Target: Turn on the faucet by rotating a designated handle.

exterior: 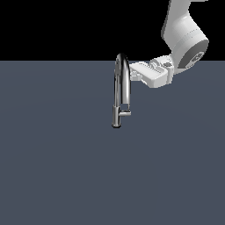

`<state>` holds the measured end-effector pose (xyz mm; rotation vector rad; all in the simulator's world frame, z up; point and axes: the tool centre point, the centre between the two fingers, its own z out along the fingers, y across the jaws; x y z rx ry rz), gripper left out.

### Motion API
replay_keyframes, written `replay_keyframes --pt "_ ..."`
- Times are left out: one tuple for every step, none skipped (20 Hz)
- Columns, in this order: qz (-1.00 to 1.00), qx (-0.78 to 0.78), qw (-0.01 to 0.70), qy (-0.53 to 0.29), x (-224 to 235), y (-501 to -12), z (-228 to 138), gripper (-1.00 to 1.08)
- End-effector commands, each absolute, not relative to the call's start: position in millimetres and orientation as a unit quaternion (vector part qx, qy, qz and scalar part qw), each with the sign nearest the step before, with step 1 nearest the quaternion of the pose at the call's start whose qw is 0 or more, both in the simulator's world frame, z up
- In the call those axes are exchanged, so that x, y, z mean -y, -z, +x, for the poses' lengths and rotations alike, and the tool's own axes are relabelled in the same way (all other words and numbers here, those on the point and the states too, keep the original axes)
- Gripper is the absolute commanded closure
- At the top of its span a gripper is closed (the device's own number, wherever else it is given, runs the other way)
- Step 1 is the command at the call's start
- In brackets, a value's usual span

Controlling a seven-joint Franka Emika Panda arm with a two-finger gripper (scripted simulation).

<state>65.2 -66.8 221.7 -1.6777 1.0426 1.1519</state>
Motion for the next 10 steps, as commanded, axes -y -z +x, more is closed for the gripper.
replay_keyframes --pt "-0.638 -0.429 0.430 -0.474 68 -203 72 1.08" --pt "-0.627 -0.434 0.435 -0.479 69 -195 74 1.08" --pt "-0.616 -0.439 0.440 -0.484 69 -188 75 1.08" --pt "-0.606 -0.443 0.445 -0.489 69 -182 77 1.08" --pt "-0.596 -0.447 0.449 -0.493 69 -175 78 1.08" --pt "-0.586 -0.451 0.453 -0.497 69 -169 80 1.08" --pt "-0.577 -0.455 0.457 -0.501 69 -163 81 1.08" --pt "-0.568 -0.459 0.461 -0.505 69 -158 82 1.08" --pt "-0.560 -0.462 0.464 -0.508 69 -152 83 1.08" --pt "-0.552 -0.465 0.467 -0.511 68 -147 83 1.08"
